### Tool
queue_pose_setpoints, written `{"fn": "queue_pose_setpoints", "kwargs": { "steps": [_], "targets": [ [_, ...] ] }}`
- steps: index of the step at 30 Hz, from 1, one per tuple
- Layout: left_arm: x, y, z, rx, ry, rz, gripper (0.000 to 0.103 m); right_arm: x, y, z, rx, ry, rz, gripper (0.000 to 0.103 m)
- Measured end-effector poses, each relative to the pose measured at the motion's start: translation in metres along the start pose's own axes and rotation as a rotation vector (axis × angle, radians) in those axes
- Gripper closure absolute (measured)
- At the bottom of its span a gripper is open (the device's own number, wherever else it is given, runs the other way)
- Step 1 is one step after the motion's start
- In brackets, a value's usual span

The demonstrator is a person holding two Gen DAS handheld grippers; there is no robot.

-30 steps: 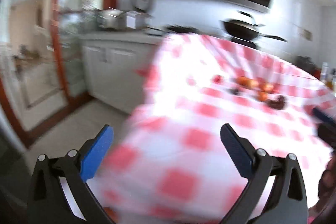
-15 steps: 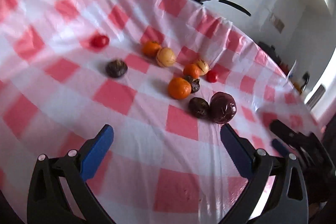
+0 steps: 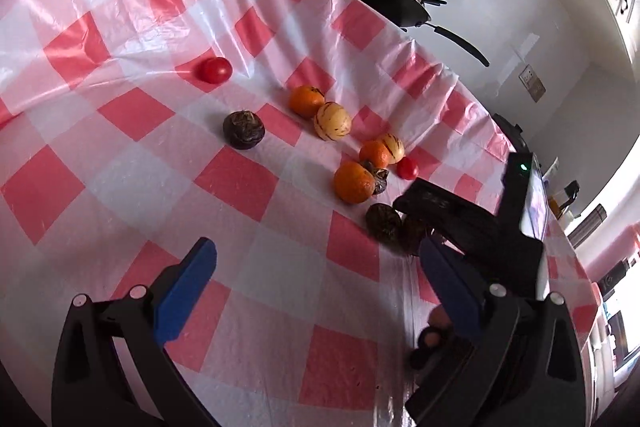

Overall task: Organize fruits
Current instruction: 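Return to the table and grasp the dark red pomegranate with the right tool, then grasp another dark round fruit with the left tool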

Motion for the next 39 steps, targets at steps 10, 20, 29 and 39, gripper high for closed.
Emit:
{"fn": "queue_pose_setpoints", "kwargs": {
  "steps": [10, 20, 29, 39],
  "targets": [
    [-0.005, 0.003, -0.001, 0.003, -0.004, -0.044, 0.002, -0.028, 0.007, 0.007, 0.043, -0.035, 0.062, 0.051],
    [-0.041, 0.014, -0.011, 0.02, -0.038, -0.238, 0.002, -0.127, 0.041, 0.053, -0.032, -0.147, -0.023, 0.051],
    [-0.091, 0.01, -0.084, 0.135, -0.185, -0.368, 0.022, -0.128, 0.032, 0.05, -0.047, -0.2, -0.076, 0.05],
    [-0.116, 0.012, -0.145, 0.241, -0.345, -0.481, 0.052, -0.126, 0.03, 0.05, -0.05, -0.187, -0.069, 0.05]
  ]
}}
Point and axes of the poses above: each gripper's, at about its wrist camera, not at the fingertips, and z roughly against the way its jaws point, x to its left, y to its underside, the point moved 3 cm from there along -z, roughly the way its jaws point, and after that the axes turned 2 degrees about x, right-handed, at the moved point
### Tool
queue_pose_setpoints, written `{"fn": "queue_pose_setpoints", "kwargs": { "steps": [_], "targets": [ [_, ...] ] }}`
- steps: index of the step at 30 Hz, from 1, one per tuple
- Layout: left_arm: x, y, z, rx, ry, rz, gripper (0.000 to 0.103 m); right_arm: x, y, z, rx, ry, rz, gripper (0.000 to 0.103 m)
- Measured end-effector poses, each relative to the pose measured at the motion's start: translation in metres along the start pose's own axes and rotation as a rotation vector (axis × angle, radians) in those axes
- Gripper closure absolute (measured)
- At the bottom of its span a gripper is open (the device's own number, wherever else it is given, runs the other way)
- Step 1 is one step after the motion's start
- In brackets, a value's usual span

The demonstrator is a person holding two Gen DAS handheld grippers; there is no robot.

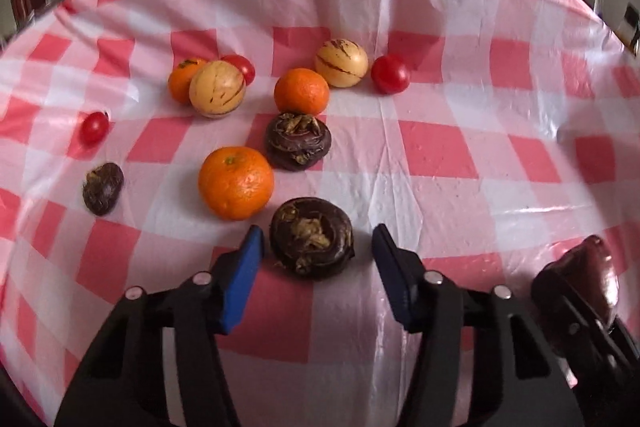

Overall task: Organize fruits
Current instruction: 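Grasp another dark round fruit with the left tool, then carry both fruits into the white box and open both tools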

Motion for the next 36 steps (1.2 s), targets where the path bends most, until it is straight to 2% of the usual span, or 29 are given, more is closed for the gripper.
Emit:
{"fn": "queue_pose_setpoints", "kwargs": {
  "steps": [1, 7, 10, 14, 21, 24, 26, 28, 31, 36],
  "targets": [
    [-0.001, 0.0, 0.001, -0.004, 0.004, -0.005, 0.064, 0.0, 0.0, 0.0, 0.0, 0.0, -0.001, 0.05],
    [0.017, 0.01, 0.017, -0.051, 0.056, 0.069, 0.064, 0.0, 0.0, 0.0, -0.002, -0.004, -0.003, 0.05],
    [0.032, 0.022, 0.039, -0.111, 0.11, 0.137, 0.064, 0.0, 0.0, 0.0, -0.001, -0.005, -0.002, 0.05],
    [0.054, 0.044, 0.055, -0.144, 0.172, 0.225, 0.064, 0.0, 0.0, 0.0, -0.003, -0.013, -0.008, 0.05],
    [0.104, 0.064, 0.091, -0.254, 0.207, 0.35, 0.064, -0.003, 0.0, 0.001, -0.005, -0.038, -0.021, 0.05],
    [0.123, 0.075, 0.103, -0.268, 0.21, 0.374, 0.064, -0.001, 0.001, 0.001, -0.005, -0.049, -0.021, 0.05],
    [0.136, 0.084, 0.109, -0.269, 0.22, 0.397, 0.064, 0.004, 0.003, 0.003, 0.008, -0.101, 0.008, 0.05],
    [0.154, 0.099, 0.118, -0.278, 0.214, 0.418, 0.064, 0.011, 0.008, 0.008, 0.006, -0.108, 0.034, 0.05],
    [0.176, 0.119, 0.132, -0.302, 0.181, 0.414, 0.064, 0.024, 0.031, 0.012, 0.058, -0.125, 0.01, 0.05],
    [0.217, 0.155, 0.165, -0.348, 0.106, 0.391, 0.064, 0.079, 0.076, 0.03, 0.058, -0.144, 0.138, 0.05]
  ]
}}
Point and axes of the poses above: each gripper's, at about its wrist camera, not at the fingertips, and z roughly against the way its jaws point, x to its left, y to its underside, the point moved 3 cm from there along -z, roughly the way its jaws point, and after that the axes turned 2 degrees about x, right-handed, at the moved point
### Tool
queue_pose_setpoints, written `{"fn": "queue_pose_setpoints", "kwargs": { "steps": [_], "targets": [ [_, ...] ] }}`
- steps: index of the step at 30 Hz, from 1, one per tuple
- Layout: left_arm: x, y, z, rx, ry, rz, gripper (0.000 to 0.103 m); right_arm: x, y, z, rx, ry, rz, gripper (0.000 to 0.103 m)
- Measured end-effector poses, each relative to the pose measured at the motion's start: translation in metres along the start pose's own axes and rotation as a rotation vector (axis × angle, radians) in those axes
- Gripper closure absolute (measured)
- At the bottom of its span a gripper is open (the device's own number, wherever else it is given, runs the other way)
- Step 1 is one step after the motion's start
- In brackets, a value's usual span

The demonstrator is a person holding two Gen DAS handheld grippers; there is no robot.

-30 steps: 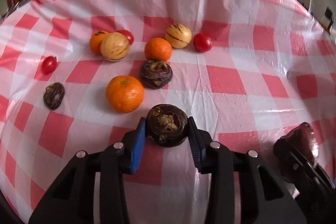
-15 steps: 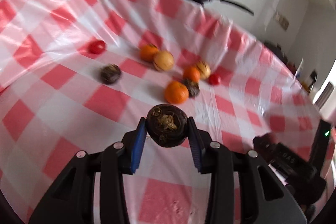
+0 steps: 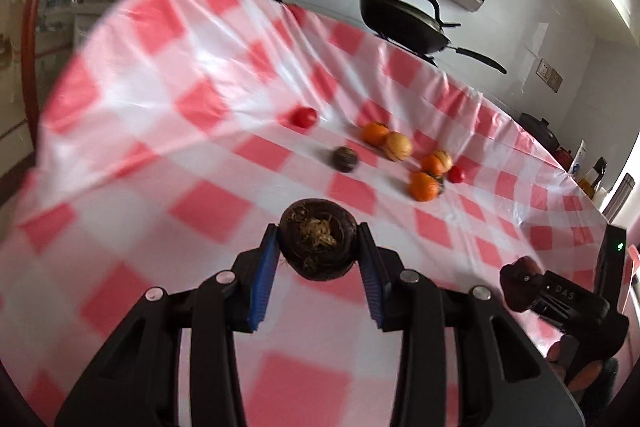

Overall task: Organize fruits
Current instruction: 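Carry both fruits into the white box and open both tools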

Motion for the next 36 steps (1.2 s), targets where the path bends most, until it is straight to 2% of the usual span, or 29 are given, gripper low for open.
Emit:
{"fn": "queue_pose_setpoints", "kwargs": {
  "steps": [6, 9, 15, 26, 36],
  "targets": [
    [0.047, 0.011, 0.047, -0.052, -0.056, -0.009, 0.064, 0.076, 0.037, 0.005, 0.02, -0.066, 0.168, 0.05],
    [0.069, 0.018, 0.066, -0.052, -0.037, 0.028, 0.064, 0.107, 0.053, 0.009, 0.038, -0.105, 0.23, 0.05],
    [0.097, 0.028, 0.095, -0.073, -0.079, 0.02, 0.064, 0.167, 0.099, 0.018, 0.091, -0.183, 0.395, 0.05],
    [0.171, 0.061, 0.16, -0.083, -0.193, 0.066, 0.064, 0.267, 0.209, 0.044, 0.164, -0.317, 0.771, 0.05],
    [0.247, 0.105, 0.212, -0.033, -0.35, 0.135, 0.064, 0.327, 0.313, 0.076, 0.216, -0.474, 1.124, 0.05]
  ]
}}
Point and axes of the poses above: each gripper's, at about its wrist camera, not at the fingertips, and z roughly against the way its jaws point, x to its left, y to its underside, the point moved 3 cm from there along -z, roughly the way its jaws point, and after that the axes turned 2 degrees about x, right-handed, at the moved point
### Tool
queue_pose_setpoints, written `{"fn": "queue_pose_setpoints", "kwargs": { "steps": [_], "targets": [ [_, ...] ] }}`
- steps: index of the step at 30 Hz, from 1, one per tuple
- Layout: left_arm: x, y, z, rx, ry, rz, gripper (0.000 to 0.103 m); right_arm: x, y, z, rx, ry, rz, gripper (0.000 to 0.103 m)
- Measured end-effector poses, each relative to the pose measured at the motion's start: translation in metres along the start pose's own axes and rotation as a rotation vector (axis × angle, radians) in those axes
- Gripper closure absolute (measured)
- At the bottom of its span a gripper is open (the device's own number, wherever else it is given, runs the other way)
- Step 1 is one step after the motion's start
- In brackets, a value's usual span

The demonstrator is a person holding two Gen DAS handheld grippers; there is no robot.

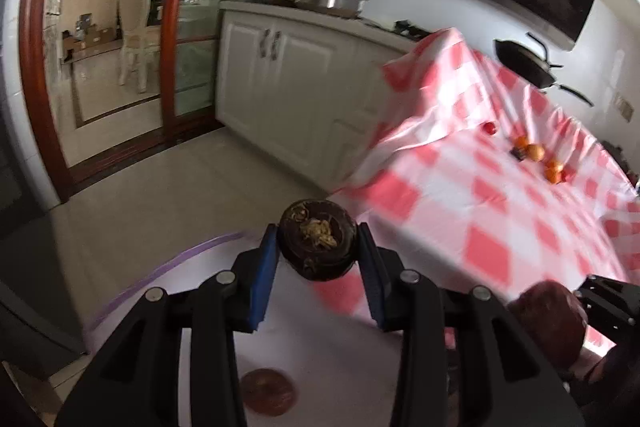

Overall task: Organize fruits
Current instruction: 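Carry both fruits into the white box and open both tools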

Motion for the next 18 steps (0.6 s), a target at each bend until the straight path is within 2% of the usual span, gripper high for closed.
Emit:
{"fn": "queue_pose_setpoints", "kwargs": {
  "steps": [3, 8, 13, 18],
  "targets": [
    [0.02, 0.012, -0.004, 0.039, -0.048, 0.001, 0.064, 0.019, 0.005, -0.013, 0.039, -0.033, 0.065, 0.05],
    [0.042, 0.033, -0.025, 0.129, -0.12, 0.016, 0.064, 0.043, 0.025, -0.05, 0.167, -0.094, 0.12, 0.05],
    [0.046, 0.064, -0.06, 0.277, -0.218, -0.077, 0.064, 0.054, 0.04, -0.094, 0.333, -0.122, 0.116, 0.05],
    [0.058, 0.088, -0.094, 0.405, -0.223, -0.046, 0.064, 0.07, 0.047, -0.132, 0.439, -0.109, 0.185, 0.05]
  ]
}}
Point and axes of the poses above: each gripper's, at about its wrist camera, not at the fingertips, and z roughly against the way its jaws point, x to its left, y to its underside, the point moved 3 cm from there along -z, roughly the way its jaws point, and after that the axes turned 2 degrees about x, right-handed, at the moved point
